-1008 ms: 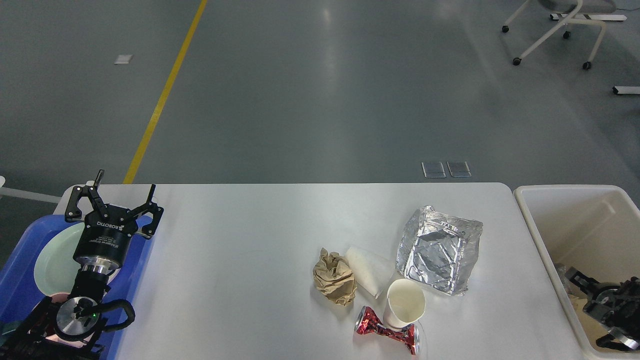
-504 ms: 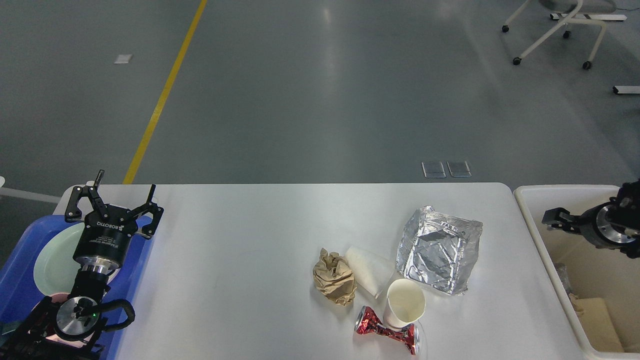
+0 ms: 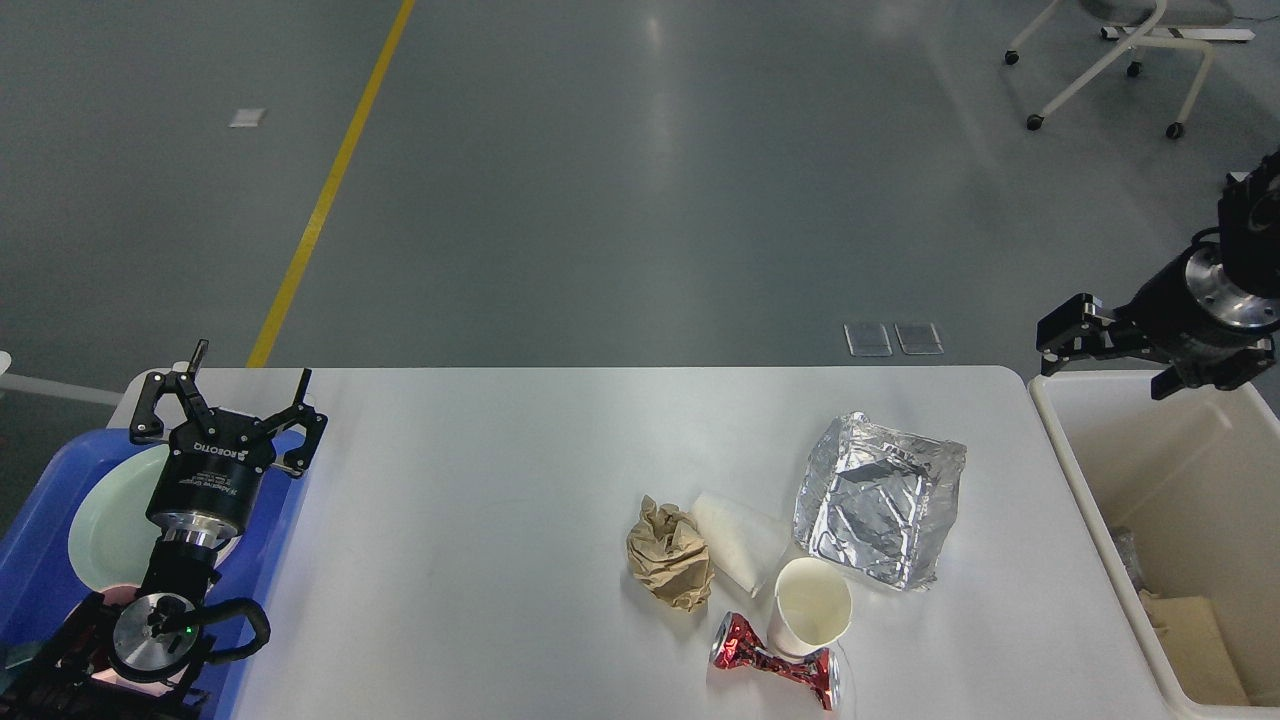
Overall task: Tidy desktop
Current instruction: 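Move the right gripper back over the foil snack bag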
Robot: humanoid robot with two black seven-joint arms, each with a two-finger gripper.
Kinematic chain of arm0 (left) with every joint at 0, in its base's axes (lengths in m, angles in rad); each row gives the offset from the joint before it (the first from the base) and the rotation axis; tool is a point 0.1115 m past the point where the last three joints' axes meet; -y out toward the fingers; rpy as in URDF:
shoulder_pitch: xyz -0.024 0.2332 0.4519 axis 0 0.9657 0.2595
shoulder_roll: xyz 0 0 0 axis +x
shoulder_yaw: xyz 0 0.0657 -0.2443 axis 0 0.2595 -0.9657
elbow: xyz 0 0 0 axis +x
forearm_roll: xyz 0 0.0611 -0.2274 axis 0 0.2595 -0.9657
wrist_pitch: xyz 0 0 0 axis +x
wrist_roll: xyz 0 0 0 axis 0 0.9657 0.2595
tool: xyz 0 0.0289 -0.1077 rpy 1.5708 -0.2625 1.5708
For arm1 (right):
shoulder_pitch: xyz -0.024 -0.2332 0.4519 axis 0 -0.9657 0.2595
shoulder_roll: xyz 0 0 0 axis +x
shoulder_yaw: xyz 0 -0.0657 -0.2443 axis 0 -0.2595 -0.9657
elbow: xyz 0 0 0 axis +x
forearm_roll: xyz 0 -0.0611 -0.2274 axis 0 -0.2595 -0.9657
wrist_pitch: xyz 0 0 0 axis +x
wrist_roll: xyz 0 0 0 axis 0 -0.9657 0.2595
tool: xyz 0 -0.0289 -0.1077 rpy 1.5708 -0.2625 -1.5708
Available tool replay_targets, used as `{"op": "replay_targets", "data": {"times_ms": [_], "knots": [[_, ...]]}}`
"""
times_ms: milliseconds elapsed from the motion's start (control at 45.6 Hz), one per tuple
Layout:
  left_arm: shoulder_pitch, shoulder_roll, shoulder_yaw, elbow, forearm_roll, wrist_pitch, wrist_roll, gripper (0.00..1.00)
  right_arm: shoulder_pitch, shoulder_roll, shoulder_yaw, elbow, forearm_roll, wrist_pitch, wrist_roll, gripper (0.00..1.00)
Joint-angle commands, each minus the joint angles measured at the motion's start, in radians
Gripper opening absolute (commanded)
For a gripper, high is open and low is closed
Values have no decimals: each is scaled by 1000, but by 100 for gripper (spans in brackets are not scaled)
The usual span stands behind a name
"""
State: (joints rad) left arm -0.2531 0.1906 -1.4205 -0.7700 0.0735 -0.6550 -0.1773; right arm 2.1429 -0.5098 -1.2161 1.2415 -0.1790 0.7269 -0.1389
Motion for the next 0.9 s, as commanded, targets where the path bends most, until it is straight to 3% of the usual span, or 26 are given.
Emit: {"op": "replay_targets", "data": {"times_ms": [0,241,416,877], "knots": [[0,1,0,0,0,0,-1,96,204,30,-52,179,15,-3,1,100],[0,1,0,0,0,0,-1,96,423,111,-86,403,184,0,-1,98],[0,0,0,0,0,0,-1,96,425,172,-88,408,211,-3,1,98],[0,1,0,0,0,0,-1,96,405,198,-79,397,210,5,1,100]]}}
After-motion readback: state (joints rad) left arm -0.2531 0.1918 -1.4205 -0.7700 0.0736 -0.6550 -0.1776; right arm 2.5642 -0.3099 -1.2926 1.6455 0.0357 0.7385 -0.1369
